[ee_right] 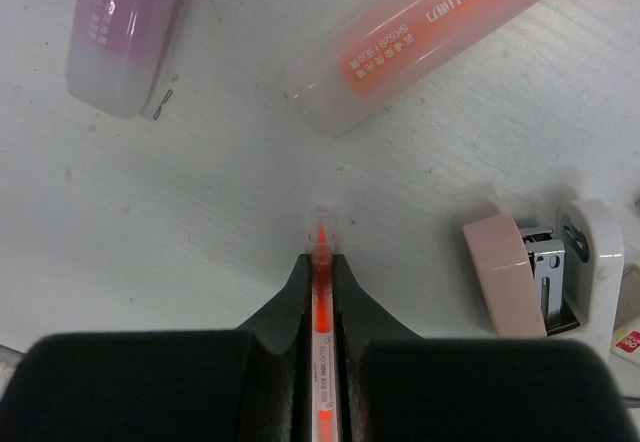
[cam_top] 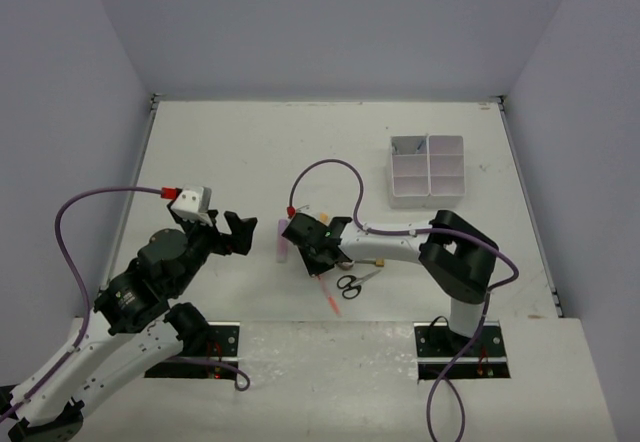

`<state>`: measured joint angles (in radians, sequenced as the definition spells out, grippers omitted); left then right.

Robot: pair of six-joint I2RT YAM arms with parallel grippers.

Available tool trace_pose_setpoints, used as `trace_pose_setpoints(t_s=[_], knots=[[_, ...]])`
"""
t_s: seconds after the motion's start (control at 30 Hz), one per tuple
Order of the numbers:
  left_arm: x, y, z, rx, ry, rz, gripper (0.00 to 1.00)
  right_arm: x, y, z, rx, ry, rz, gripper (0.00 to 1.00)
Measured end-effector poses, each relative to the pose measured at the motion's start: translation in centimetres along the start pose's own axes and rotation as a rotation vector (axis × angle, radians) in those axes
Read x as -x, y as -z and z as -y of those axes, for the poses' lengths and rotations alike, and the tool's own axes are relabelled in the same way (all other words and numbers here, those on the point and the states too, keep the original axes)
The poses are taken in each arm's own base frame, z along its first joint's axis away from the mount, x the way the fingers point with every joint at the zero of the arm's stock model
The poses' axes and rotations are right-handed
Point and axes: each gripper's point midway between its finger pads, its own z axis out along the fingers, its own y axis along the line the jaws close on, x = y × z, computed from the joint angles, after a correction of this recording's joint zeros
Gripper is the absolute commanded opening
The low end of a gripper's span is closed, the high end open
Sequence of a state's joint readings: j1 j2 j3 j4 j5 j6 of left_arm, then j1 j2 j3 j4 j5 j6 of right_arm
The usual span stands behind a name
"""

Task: Sort the stationery into containers
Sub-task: Pick up the pen from the center of the board.

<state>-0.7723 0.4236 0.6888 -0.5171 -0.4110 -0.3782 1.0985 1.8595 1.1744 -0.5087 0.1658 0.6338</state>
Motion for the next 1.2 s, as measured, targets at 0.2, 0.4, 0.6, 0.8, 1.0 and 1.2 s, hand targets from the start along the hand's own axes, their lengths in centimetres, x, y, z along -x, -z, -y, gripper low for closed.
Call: trace_pose_setpoints(t_s=[0.2,0.4,0.6,0.8,1.0,1.2], knots=[[0.0,0.0,0.0,0.000,0.000,-0.001,1.00,0.6,1.5,0.2,0.008,0.015,0.027,0.00],[-0.2,-0.1,0.0,0.002,-0.003,-0.008,1.00,7.8,11.4,2.9,0.045,-0.036,0.348,0.00],[-0.3,-0.2,0.1,0.001,-0.005,-0.013,1.00,18.1,27.7,16.9,-0.041,-0.329,1.054,0.00],[-0.3,-0.3,0.1,0.001,-0.006,-0.015,1.00,20.0,35.6,28.2,-0.277,-0.384,1.589,0.00],[-0.7,-0.6,0.2,0.002,-0.014,-0.033,1.00,23.2,30.9,34.2,-0.381,-0.364,1.588,0.00],[-1.1,-0.9,0.4,-0.002,-0.024,-0.055,1.00,24.4,29.1,35.4,-0.368,-0.339,1.608,0.00]])
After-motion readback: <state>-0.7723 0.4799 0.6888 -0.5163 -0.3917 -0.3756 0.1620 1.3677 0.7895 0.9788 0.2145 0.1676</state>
